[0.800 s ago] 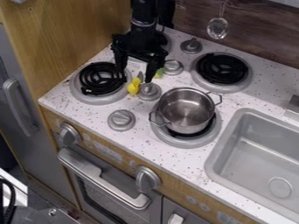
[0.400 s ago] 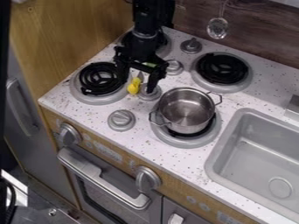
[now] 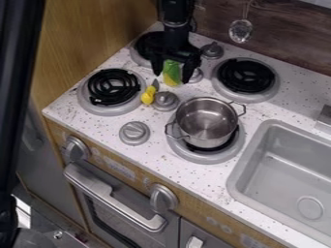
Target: Put the green object on the bottom left burner
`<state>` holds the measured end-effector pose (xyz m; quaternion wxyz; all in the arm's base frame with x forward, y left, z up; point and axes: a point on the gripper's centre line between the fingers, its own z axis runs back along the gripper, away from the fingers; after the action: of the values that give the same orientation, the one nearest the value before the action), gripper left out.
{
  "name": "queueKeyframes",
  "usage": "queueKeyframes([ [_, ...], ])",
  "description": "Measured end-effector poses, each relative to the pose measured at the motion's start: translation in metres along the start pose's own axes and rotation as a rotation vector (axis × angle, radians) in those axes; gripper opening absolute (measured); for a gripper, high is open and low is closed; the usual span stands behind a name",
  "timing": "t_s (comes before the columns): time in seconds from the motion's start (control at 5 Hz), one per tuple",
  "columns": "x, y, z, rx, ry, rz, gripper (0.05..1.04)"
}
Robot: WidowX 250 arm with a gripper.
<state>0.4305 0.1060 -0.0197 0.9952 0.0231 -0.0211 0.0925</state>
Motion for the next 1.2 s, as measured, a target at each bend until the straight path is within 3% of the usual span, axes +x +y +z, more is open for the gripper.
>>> queueKeyframes([
  [0.2,0.018,0.008,0.008,0.007,-0.033,0.033,0.999],
  [0.6,0.024,0.030,0.001,0.037,-0.019,0.109,0.999],
  [1.0,0.023,0.020,-0.017,-0.035,-0.008,0.144,0.999],
  [1.2,0.021,0.013,-0.023,-0.037,0.008,0.135,0.999],
])
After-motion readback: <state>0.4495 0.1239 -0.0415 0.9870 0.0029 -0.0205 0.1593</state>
